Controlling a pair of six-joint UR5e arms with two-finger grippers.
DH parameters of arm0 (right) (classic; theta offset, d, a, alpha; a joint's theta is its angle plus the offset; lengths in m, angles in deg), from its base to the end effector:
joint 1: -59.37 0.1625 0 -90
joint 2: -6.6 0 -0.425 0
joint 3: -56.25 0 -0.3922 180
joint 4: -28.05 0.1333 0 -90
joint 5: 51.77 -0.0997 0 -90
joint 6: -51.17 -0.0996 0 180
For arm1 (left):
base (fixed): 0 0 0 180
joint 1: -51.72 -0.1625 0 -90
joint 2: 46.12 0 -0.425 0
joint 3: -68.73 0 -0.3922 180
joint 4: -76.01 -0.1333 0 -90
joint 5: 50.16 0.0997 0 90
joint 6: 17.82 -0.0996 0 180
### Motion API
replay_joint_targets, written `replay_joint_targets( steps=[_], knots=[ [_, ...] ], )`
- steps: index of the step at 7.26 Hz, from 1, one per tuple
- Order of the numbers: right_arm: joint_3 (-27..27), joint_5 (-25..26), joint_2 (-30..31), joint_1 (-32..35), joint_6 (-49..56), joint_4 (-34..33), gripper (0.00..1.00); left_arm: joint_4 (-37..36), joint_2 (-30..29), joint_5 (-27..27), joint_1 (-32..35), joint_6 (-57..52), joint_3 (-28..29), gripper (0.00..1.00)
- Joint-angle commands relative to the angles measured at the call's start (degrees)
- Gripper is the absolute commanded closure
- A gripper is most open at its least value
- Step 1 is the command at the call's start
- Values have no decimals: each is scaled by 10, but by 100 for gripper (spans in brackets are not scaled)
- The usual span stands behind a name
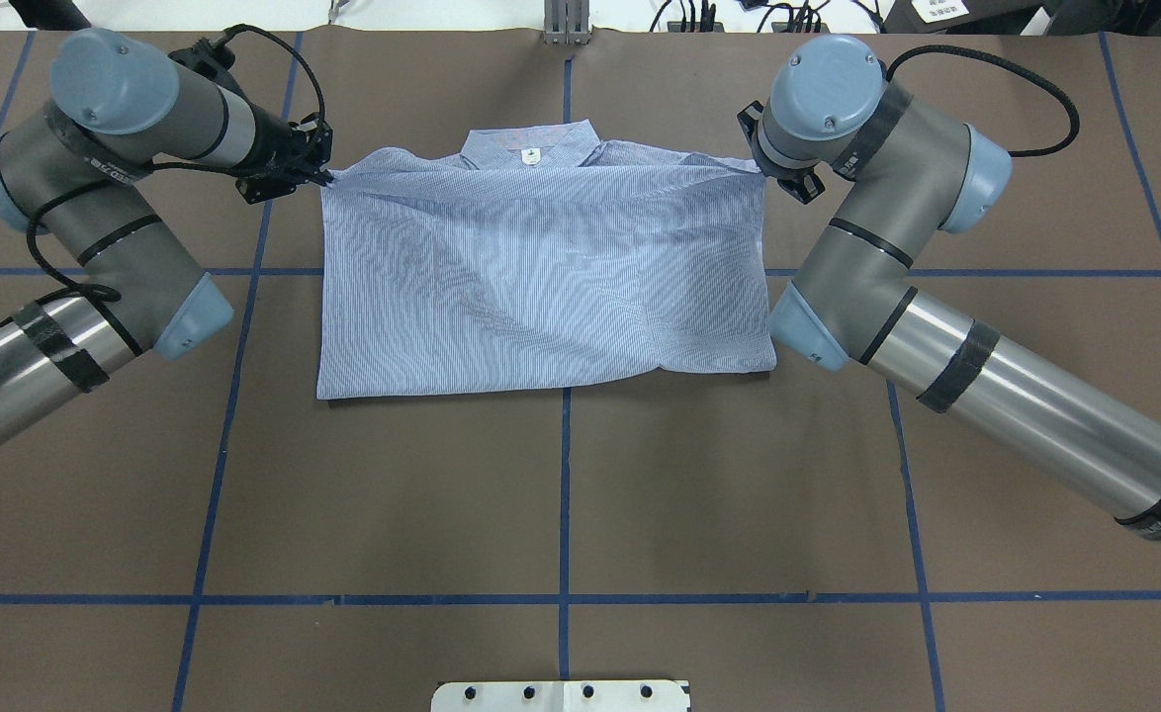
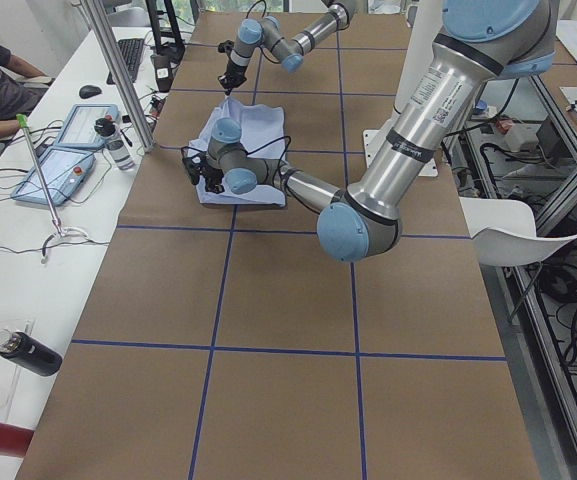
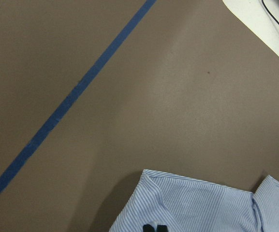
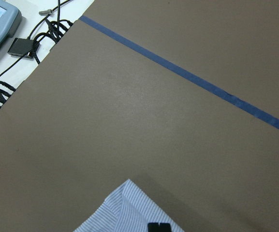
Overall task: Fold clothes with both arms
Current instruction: 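Lay the hem down near the collar with both grippers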
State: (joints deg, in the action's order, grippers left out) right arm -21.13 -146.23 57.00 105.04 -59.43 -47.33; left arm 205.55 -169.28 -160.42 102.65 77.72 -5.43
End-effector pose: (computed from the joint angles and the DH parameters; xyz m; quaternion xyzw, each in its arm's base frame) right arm -0.4419 -0.6320 0.3201 0.0415 -0.3543 0.4990 0.7898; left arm 0.3894 -0.6365 0.3691 0.0381 0.4921 -0.3358 0.8023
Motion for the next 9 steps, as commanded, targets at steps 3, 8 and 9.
replay_joint_targets(
  steps=[3, 8, 9],
  knots=[
    [87, 12, -34, 1, 35, 58, 100, 15, -37, 15, -2, -4, 66, 96],
    [110, 10, -53, 4, 35, 59, 67, 33, -45, 15, 0, -17, 86, 69],
    [111, 9, -53, 6, 35, 61, 67, 41, -45, 15, 2, -17, 85, 68]
  ],
)
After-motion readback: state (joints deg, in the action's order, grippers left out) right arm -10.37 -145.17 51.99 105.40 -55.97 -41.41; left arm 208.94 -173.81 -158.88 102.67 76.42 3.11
